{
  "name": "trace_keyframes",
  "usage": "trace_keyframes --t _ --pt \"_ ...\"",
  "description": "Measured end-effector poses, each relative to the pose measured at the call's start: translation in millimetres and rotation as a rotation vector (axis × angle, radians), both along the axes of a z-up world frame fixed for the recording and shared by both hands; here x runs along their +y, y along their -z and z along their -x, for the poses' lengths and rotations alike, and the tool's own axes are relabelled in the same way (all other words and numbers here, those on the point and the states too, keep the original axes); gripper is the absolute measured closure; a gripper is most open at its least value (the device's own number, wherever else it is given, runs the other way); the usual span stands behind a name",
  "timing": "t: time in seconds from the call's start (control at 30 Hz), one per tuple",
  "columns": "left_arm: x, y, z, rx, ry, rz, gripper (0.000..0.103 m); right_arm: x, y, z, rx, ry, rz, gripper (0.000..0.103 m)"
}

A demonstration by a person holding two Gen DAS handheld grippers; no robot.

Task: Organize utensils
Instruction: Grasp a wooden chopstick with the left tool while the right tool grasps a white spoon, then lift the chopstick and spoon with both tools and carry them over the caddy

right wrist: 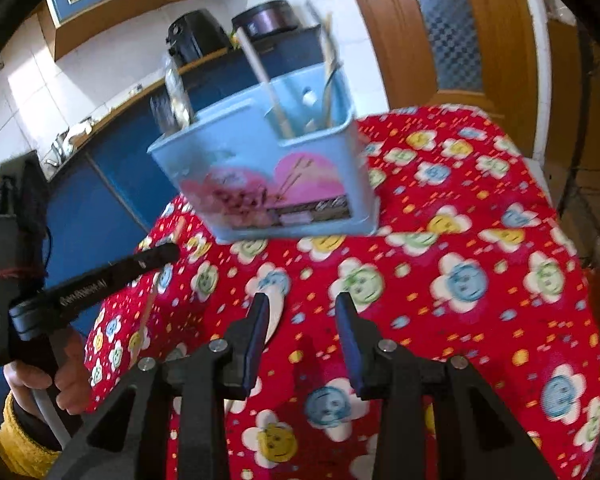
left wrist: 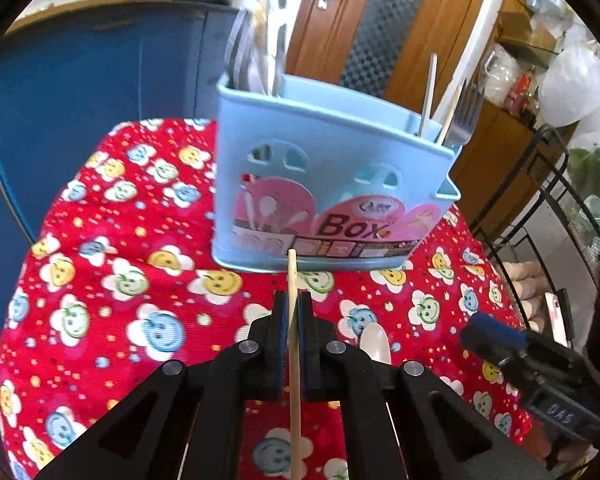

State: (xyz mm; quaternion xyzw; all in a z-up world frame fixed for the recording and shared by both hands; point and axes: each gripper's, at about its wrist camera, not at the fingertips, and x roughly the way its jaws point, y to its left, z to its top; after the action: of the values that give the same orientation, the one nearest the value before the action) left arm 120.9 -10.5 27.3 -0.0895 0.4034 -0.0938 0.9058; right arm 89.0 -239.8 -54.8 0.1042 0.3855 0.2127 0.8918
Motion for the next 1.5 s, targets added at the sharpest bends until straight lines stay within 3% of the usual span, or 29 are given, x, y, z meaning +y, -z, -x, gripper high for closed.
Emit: trace_keyframes --t 0.53,0.83,0.9,1.03,1.17,1.27,1.5 --pt "37 -11 22 -0.082 -0.036 0.062 0.099 40 30 -17 0.153 -0.07 0.089 0.065" --pt "43 -14 28 -0.108 -0.043 0.082 0.099 57 31 -25 0.13 -0.113 0.156 0.063" --pt "44 -15 29 -0.113 -0.043 0.08 0.099 62 31 -26 0.115 -0.12 0.181 0.066" --pt "44 -15 30 -0.117 -0.045 0.078 0.099 66 31 -25 0.102 -0.127 0.212 0.086" --pt "43 -15 32 -0.121 -0.04 0.08 0.099 71 28 -22 0.098 -0.139 0.215 0.092" --pt "41 -19 34 -0.137 -0.024 0.083 0.099 68 21 -16 0.096 -0.134 0.16 0.097" --pt "38 -38 40 -0.205 -0.017 0.094 0.099 54 -20 7 -0.056 -0.079 0.093 0.098"
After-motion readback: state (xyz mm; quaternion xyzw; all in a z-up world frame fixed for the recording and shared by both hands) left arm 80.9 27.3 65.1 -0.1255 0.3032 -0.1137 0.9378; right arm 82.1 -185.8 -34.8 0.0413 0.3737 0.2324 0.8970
